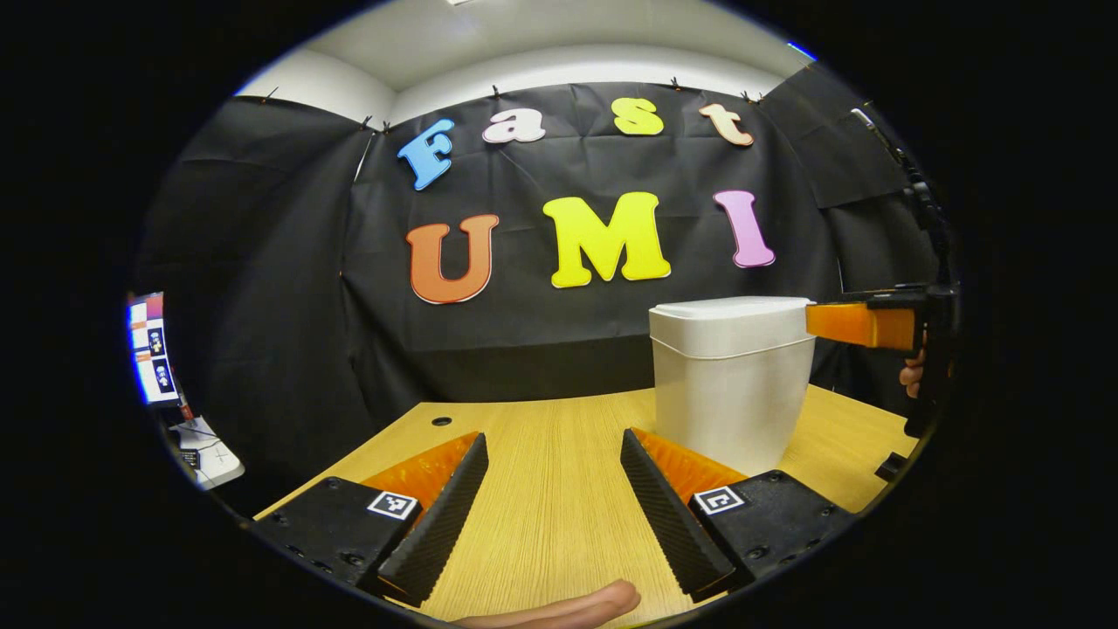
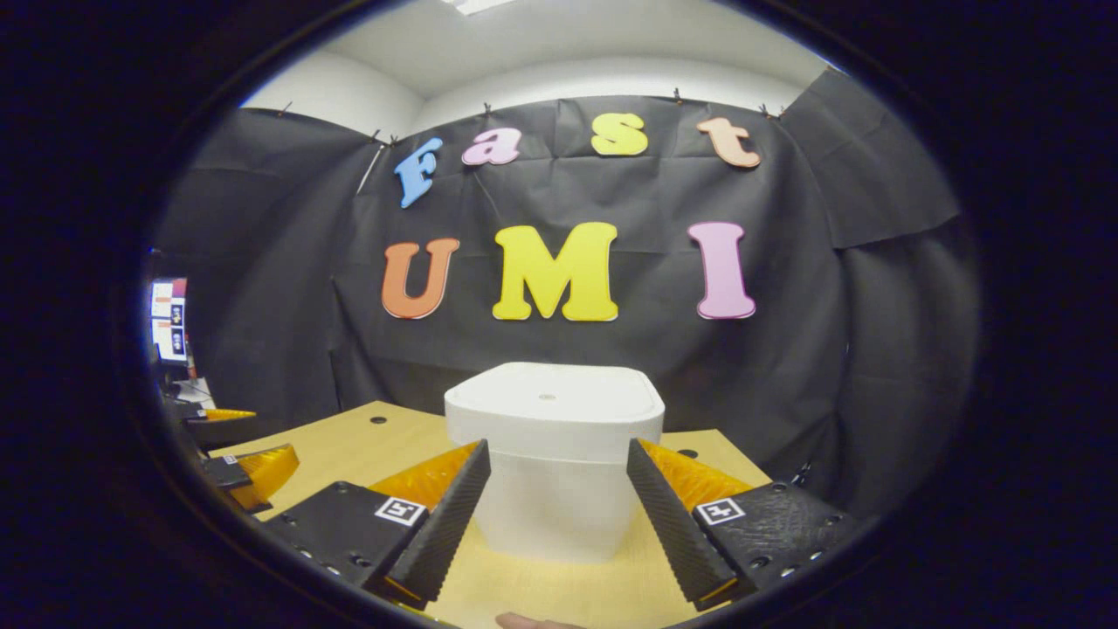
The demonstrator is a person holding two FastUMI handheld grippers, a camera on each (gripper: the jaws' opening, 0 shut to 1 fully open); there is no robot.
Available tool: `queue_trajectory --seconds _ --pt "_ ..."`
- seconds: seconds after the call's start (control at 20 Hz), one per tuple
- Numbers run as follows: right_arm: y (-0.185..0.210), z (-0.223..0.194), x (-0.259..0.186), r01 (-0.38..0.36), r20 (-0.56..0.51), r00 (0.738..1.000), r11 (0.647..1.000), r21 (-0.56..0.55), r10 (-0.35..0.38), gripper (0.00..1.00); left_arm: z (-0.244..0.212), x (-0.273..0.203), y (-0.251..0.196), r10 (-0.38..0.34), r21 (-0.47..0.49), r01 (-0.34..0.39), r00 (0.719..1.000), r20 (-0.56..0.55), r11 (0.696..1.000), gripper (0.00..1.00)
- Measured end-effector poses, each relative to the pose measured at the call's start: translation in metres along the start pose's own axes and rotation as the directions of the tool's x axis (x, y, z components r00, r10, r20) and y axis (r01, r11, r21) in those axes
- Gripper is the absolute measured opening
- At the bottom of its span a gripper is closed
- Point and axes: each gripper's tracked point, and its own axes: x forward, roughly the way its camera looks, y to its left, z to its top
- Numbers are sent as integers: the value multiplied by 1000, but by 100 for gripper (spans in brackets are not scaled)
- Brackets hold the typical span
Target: Press the lid of the desktop garbage bin to open it, pick up the crumpled paper on the desktop and throw it into the bin, then pick up the pop can on the desktop and drop it into the bin, and finally close the garbage bin lid.
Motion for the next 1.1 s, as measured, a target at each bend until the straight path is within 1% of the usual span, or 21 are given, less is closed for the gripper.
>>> queue_trajectory --seconds 0.1,0.15,0.25,0.4,0.45,0.55,0.6,0.65,0.7,0.75,0.8,1.1 --pt "-16 -7 -22 12 11 1000 1000 13 -12 95 -2 -2 -14 -17 -1 17 1000 -10 1000 98" --pt "-26 -10 -31 27 16 1000 1000 7 -27 96 -1 -3 -19 -21 -2 21 1000 -12 1000 99" --pt "-45 -10 -50 61 47 997 998 -10 -60 95 4 -5 -25 -21 2 21 1000 0 1000 99" --pt "-58 -11 -77 68 99 993 996 -61 -62 95 3 -7 -32 -26 11 26 1000 -7 1000 98" --pt "-62 -11 -84 69 110 992 996 -63 -62 94 3 -7 -32 -24 13 24 1000 -7 1000 98" --pt "-68 -15 -96 78 122 990 995 -58 -71 95 3 -7 -31 -18 13 19 1000 -10 1000 98" --pt "-73 -17 -100 91 126 988 994 -54 -84 96 2 -7 -31 -18 12 18 1000 -10 1000 99" --pt "-79 -18 -103 108 127 987 993 -45 -102 95 2 -7 -31 -13 10 14 1000 -14 1000 98" --pt "-81 -20 -106 117 129 986 992 -45 -110 96 3 -7 -30 -9 10 9 1000 -14 1000 99" --pt "-80 -20 -109 111 134 985 993 -50 -104 96 2 -7 -30 -6 11 6 1000 -14 1000 98" --pt "-78 -23 -111 102 136 986 993 -57 -93 95 3 -8 -29 1 13 -1 1000 -12 1000 99" --pt "-83 -37 -111 116 126 986 989 -88 -105 95 9 -14 -26 36 19 -36 999 -1 999 98"
